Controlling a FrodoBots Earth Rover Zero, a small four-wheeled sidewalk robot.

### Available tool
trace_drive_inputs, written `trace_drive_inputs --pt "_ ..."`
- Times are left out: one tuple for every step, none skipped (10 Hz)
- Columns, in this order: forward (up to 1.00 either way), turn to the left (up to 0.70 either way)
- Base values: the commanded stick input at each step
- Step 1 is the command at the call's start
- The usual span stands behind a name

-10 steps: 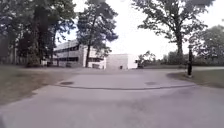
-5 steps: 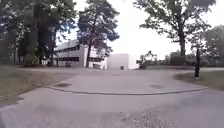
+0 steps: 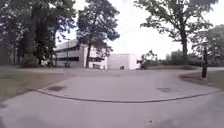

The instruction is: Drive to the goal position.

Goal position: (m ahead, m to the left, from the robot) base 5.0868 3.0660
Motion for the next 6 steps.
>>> trace_drive_inputs --pt "0.85 0.00" --pt "0.85 0.00" --pt "0.85 0.00" --pt "0.85 0.00" --pt "0.85 0.00" --pt "0.85 0.00"
